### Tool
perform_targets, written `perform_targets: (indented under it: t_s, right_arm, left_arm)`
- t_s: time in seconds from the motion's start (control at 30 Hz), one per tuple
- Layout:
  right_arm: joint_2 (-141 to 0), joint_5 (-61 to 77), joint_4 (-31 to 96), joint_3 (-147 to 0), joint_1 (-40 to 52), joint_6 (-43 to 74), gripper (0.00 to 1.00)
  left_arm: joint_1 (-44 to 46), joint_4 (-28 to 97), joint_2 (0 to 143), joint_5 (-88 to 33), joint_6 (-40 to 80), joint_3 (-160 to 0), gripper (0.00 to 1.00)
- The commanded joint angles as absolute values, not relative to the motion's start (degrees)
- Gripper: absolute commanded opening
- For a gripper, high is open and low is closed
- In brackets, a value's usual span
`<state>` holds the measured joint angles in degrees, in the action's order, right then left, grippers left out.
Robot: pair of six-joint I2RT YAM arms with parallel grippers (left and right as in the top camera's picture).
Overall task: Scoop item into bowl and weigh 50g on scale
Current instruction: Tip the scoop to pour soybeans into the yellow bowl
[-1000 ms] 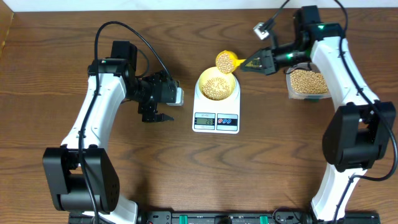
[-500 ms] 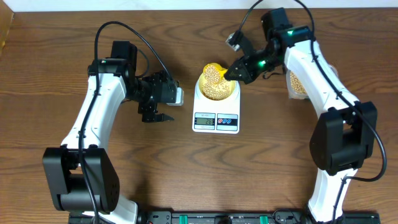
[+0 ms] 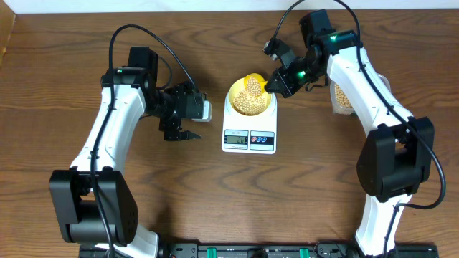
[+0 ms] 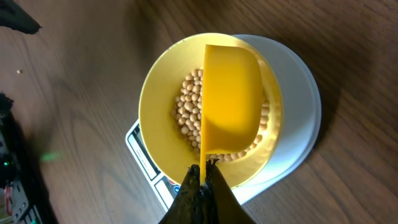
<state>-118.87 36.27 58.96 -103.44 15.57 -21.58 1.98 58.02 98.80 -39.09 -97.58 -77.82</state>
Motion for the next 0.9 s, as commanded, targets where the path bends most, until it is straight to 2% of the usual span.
perform_targets:
  t_s: [0.0,0.27,0.87]
  right_arm:
    - [-117.0,35.9,59.4,-103.9,16.1,-23.8,0.01]
    - [-117.0,29.4,61.1,-103.9,17.9,-27.3,0.01]
    - [-117.0,29.3,59.4,-103.9,20.6,-27.3,0.01]
  left_arm:
    - [2.1,58.2,98.8,-40.0,-98.3,-77.9,0.98]
    - [2.1,58.2,98.8,-40.0,-98.3,-77.9,0.98]
    - [2.1,58.2,98.8,-40.0,-98.3,-77.9,0.98]
